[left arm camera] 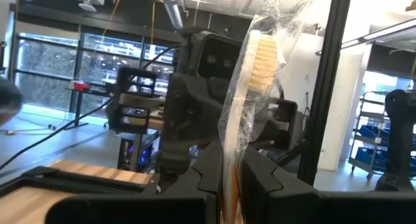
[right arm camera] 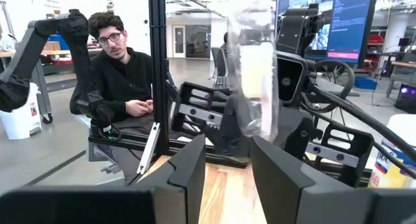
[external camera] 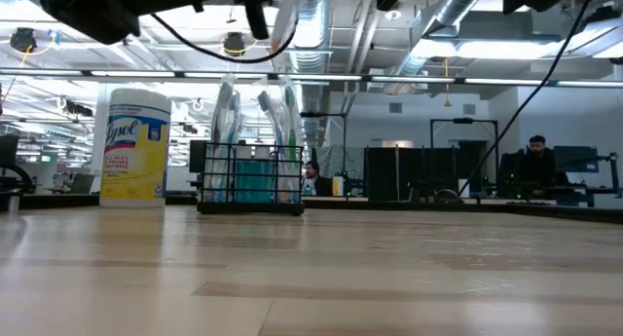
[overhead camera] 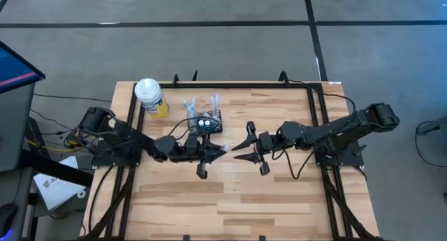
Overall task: Pick & Place toothbrushing station
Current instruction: Put the orange toothbrush into the mesh organizer
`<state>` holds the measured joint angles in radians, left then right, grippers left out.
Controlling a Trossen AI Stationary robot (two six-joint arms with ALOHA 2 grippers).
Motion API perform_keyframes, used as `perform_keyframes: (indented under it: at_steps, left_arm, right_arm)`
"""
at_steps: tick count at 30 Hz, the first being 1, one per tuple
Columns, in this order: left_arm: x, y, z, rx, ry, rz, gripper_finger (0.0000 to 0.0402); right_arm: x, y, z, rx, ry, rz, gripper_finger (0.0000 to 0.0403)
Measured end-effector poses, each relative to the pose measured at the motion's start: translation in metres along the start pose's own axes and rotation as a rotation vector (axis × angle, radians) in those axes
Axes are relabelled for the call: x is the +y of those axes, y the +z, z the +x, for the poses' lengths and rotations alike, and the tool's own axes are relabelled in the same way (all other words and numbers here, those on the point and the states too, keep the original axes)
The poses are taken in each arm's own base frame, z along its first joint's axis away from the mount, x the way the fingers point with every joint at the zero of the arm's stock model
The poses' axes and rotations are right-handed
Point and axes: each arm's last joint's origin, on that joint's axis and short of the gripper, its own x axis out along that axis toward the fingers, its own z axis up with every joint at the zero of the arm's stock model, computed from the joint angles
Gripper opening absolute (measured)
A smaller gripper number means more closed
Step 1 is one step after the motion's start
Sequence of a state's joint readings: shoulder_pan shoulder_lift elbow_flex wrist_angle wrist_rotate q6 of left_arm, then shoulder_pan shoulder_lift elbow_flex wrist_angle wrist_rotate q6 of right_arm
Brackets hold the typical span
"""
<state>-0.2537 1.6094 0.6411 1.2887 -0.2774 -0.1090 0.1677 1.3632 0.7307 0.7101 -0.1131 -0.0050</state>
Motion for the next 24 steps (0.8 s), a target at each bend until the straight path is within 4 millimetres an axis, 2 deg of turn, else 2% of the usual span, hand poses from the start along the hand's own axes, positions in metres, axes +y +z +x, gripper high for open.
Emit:
perform_keyframes:
  at_steps: [7,24]
  left_arm:
    - [-0.007,-0.009,0.021,0.005,-0.049,0.032,0.0016]
    - [-0.007,-0.011,0.021,0.014,-0.052,0.036,0.0016]
  right_arm:
    - [-0.001,0.000,0.000,0.002,-0.001,-0.003,0.0114]
    - [-0.008,0.001,-0.001,-0.008,-0.034,-0.001,0.0114]
